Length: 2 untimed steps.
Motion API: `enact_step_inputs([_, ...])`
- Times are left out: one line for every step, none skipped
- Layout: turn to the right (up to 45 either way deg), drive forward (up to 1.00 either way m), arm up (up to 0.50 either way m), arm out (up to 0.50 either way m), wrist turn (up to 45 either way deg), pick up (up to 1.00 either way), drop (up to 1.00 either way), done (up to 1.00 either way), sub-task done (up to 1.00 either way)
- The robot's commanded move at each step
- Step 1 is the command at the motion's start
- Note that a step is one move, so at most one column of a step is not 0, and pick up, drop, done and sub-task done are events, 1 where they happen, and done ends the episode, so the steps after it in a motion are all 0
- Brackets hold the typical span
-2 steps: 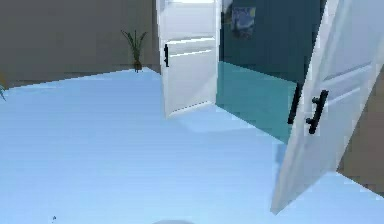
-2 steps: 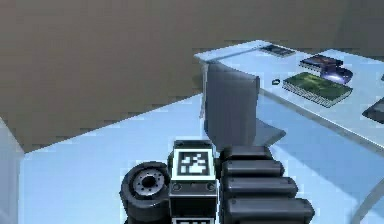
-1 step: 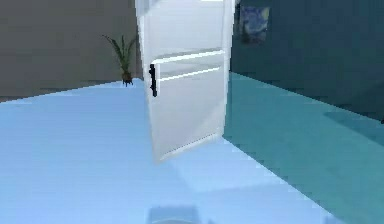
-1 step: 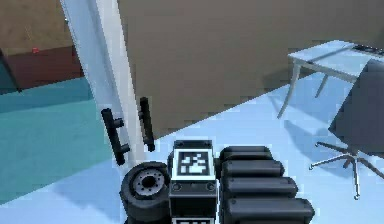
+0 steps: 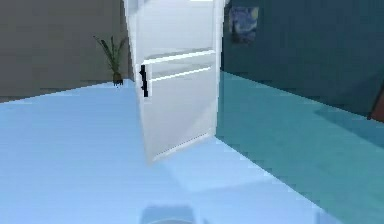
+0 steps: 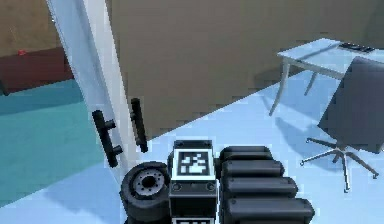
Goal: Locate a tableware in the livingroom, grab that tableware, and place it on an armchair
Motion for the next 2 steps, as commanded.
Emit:
enact_step_inputs([3.0,0.0,0.0,0.0,0.0,0.0,0.0,0.0,0.0])
enact_step_inputs([0.0,0.45,0.0,0.0,0.0,0.0,0.0,0.0,0.0])
